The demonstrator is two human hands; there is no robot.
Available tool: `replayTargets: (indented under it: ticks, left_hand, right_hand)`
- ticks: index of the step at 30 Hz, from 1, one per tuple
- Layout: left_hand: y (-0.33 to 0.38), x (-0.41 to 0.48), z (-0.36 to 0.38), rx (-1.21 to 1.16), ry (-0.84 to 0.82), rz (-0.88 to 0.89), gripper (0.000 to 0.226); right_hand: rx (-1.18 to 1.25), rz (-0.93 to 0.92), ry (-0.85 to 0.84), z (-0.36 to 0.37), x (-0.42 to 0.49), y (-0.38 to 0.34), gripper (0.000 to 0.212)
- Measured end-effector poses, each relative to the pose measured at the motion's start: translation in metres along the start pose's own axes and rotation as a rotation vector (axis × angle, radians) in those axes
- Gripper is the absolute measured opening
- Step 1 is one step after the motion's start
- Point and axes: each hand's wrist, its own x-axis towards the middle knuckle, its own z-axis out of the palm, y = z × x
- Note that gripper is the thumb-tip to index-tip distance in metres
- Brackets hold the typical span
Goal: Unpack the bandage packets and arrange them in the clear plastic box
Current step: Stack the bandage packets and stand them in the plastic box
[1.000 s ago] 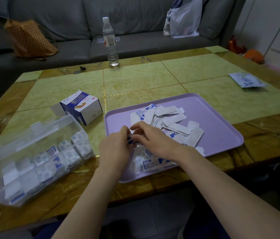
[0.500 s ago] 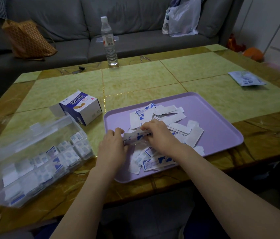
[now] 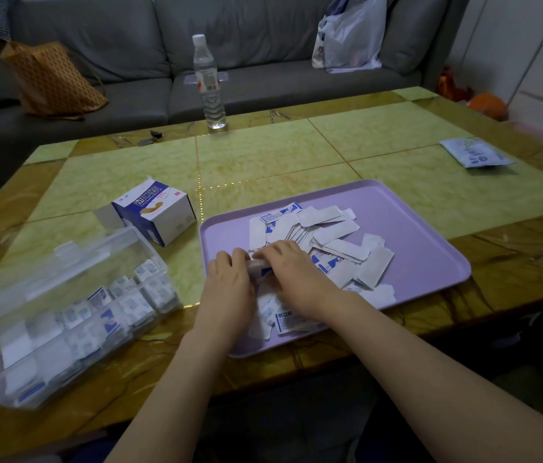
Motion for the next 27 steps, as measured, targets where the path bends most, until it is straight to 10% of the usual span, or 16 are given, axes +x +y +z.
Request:
replayTargets:
  ticks: [5,11,22,27]
  left_hand:
    - [-0.003,0.000,0.001,0.260,-0.093,-0.025,0.027]
    - [0.002,0.002,0.007,0.011,-0.102,-0.050,0.018]
    - [0.004,-0.006,0.001,0.265,-0.027,-0.101,0.026]
    - [0.001,-0.007,0.008,0.197,-0.104,-0.132,0.023]
  right_hand:
    - [0.084,0.208,0.122,-0.002,-0.004,-0.003,0.064]
    - [0.449,0.160,0.002,0.000,-0.007,-0.021,0.081]
    - [-0.042,-0.045,-0.032,0.002,-0.010,-0.010,0.058]
    - [0.177,-0.029,0.012,0.008,-0.010,-0.014,0.062]
